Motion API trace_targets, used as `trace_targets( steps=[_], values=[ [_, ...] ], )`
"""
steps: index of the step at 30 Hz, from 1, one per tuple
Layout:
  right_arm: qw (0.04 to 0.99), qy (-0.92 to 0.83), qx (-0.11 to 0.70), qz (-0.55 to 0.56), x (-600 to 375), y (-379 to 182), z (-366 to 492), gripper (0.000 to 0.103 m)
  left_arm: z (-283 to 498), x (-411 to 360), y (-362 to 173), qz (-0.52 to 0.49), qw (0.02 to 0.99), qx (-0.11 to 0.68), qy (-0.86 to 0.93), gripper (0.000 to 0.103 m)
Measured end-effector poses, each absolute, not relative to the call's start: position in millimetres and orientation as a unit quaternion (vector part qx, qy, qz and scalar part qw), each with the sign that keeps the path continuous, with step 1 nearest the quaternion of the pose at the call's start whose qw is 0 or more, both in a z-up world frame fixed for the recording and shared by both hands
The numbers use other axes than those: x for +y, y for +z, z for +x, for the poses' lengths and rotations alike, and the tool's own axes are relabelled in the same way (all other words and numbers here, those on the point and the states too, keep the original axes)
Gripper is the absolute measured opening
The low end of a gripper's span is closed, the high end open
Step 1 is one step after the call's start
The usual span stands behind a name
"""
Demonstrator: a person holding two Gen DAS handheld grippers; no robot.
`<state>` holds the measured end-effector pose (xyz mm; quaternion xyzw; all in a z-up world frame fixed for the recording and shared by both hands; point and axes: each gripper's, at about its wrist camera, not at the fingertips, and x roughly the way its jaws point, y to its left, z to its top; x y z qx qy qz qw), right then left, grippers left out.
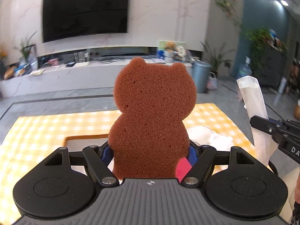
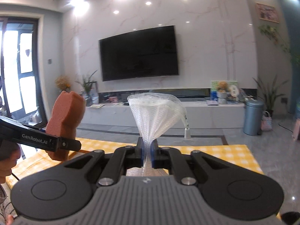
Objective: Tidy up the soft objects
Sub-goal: 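Carry the mesh bag over the box with the right tool and open it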
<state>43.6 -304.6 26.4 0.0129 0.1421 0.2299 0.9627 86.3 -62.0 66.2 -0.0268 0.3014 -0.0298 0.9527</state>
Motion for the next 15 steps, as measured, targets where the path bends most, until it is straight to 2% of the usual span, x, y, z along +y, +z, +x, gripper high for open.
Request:
trace_targets(
  steps=[8, 15],
  values=[
    [0.935, 0.299, 0.183, -0.052, -201.9, 16.0, 65.6, 0.003, 96.9, 10.6, 38.4, -0.115, 0.942, 0.314, 0.027, 0.085],
    [0.864, 0.372, 0.217, -0.259, -86.5, -21.5, 100.4, 0.003, 88.2, 74.6, 26.8, -0.145, 0.94, 0.294, 0.09, 0.085]
  ],
)
